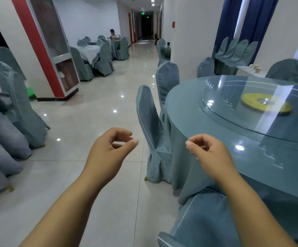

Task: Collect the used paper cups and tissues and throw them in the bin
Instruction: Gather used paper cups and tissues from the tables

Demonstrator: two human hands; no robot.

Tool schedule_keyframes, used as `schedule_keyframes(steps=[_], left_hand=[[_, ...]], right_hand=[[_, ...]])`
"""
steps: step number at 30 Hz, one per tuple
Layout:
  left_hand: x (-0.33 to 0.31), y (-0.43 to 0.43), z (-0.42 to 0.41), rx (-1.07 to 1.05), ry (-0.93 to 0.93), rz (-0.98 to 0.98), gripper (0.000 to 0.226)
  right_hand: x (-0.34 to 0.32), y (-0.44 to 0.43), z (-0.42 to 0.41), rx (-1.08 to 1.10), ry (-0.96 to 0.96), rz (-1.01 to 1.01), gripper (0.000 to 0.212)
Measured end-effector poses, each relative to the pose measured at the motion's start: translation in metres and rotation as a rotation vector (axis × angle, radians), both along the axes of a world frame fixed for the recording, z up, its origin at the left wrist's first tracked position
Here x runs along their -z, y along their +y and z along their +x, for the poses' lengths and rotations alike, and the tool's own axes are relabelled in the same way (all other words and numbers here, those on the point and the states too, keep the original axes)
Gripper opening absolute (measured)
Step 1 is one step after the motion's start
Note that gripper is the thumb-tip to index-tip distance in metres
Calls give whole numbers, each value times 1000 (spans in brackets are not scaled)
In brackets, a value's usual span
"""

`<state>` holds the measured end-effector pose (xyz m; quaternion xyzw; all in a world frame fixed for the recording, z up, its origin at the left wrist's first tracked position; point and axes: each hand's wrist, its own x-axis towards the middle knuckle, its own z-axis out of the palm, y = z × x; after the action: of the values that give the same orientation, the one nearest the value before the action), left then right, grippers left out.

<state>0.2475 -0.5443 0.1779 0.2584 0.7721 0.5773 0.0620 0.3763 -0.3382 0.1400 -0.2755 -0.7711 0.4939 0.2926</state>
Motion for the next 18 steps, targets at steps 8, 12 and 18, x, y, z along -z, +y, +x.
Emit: schedule_keyframes(steps=[8,12,18], left_hand=[[-10,26,-126,90,12,7,16],[-16,38,-198,155,28,14,14],[-25,52,-297,318,48,49,14]], right_hand=[[-20,6,-108,87,0,43,8],[-25,11,-164,168,26,43,9],[-21,2,-245,316,80,32,9]])
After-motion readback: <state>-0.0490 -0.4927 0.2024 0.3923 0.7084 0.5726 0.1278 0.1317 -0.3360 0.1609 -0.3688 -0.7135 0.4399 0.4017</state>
